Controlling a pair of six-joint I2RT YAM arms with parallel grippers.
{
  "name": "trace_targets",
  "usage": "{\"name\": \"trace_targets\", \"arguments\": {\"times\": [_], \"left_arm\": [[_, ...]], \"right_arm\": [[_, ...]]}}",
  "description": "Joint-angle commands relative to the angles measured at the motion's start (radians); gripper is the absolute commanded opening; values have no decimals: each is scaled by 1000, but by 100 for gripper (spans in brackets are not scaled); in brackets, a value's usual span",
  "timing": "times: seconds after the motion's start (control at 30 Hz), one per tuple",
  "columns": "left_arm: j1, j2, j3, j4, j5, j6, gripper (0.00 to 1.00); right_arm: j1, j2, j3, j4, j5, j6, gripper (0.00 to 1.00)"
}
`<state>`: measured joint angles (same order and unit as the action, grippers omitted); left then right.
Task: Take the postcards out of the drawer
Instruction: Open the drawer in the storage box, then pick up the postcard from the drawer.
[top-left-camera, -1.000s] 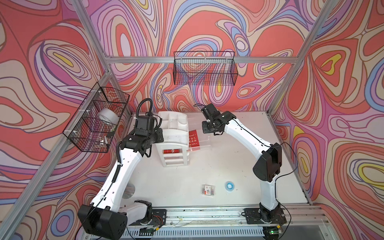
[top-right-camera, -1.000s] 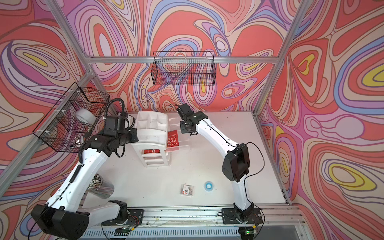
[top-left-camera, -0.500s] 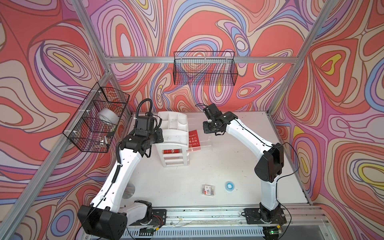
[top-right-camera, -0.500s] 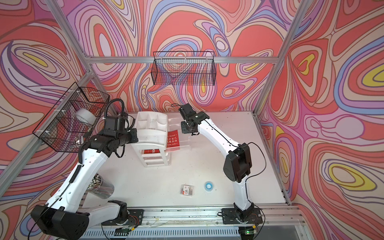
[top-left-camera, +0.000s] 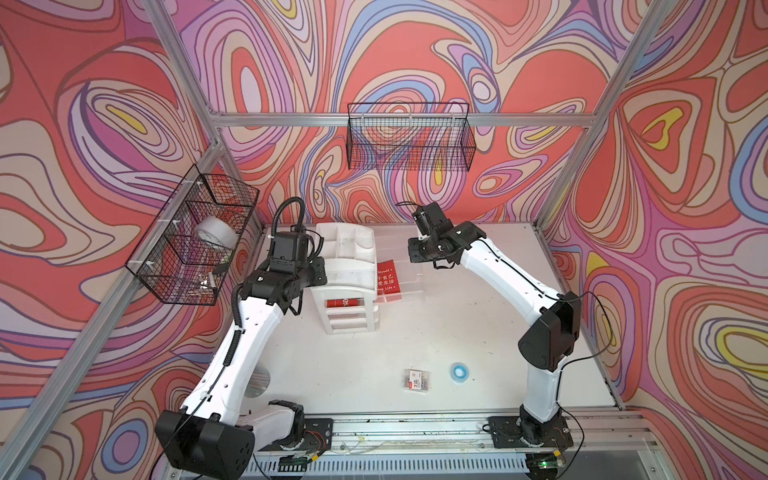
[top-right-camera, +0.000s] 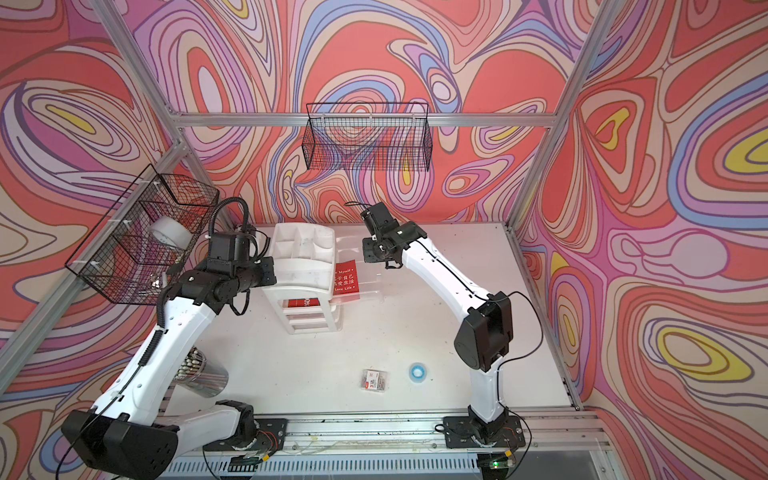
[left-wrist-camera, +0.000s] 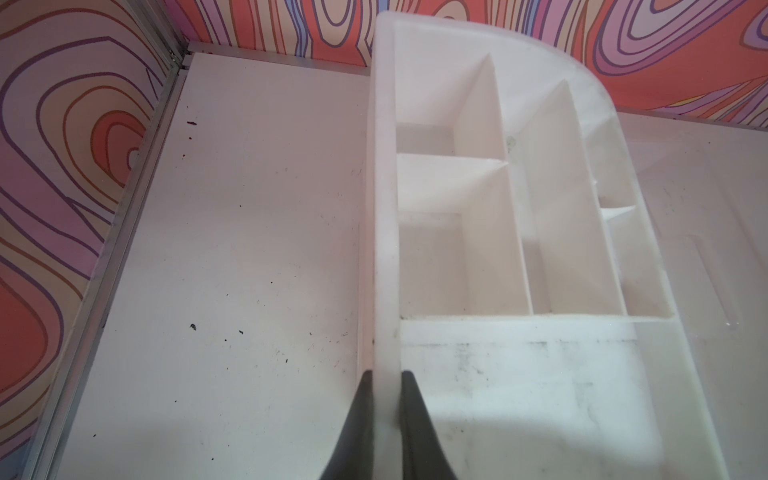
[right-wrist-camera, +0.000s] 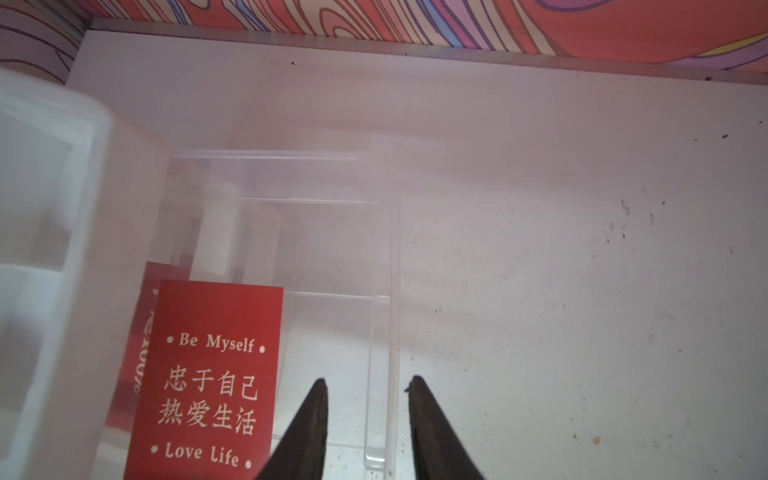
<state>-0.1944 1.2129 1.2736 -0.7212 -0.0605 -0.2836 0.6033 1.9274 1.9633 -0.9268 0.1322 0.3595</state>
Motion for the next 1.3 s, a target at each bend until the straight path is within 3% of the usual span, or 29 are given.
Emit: {"name": "trace_targets", "arguments": {"times": [0.0,0.23,1.27], "left_arm": [[3,-21,-10,40,-27,34,0],[3,-15,-8,46,-21,34,0],[3,-16,-11,35,-22,37,0]], "right_arm": [[1,-36,2,21,-61,-14,35],[37,-41,-55,91,-170,-12,38],[105,165,28,6,-164,30,53]]}}
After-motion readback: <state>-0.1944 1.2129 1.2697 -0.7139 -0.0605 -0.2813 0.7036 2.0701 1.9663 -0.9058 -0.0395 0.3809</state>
